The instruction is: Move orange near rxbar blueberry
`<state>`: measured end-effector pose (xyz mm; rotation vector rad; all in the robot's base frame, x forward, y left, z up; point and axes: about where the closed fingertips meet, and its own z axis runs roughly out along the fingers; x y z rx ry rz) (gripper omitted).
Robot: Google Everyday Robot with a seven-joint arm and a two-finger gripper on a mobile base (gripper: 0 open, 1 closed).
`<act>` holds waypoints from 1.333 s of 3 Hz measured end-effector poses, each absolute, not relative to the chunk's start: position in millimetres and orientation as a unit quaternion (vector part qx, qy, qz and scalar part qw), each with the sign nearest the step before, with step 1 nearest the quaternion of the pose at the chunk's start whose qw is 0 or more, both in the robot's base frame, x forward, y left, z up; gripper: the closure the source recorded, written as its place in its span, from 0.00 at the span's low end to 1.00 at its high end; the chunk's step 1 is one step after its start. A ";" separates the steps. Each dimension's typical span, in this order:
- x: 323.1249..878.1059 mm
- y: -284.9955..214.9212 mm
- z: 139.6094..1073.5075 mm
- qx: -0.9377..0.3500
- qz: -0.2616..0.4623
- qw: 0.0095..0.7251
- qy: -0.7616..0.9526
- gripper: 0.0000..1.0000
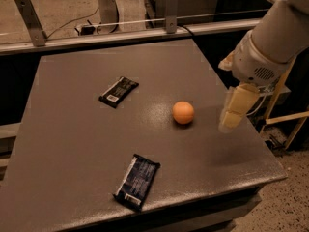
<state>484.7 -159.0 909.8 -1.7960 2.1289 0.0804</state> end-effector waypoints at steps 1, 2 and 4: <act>488.7 -132.7 880.0 -0.645 0.055 0.168 0.744 0.00; 491.3 -116.7 864.7 -0.651 0.068 0.163 0.738 0.00; 504.8 -93.2 841.5 -0.655 0.083 0.157 0.735 0.00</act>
Offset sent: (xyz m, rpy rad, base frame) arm 0.0107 0.0588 -0.0627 0.0526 0.0912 0.0770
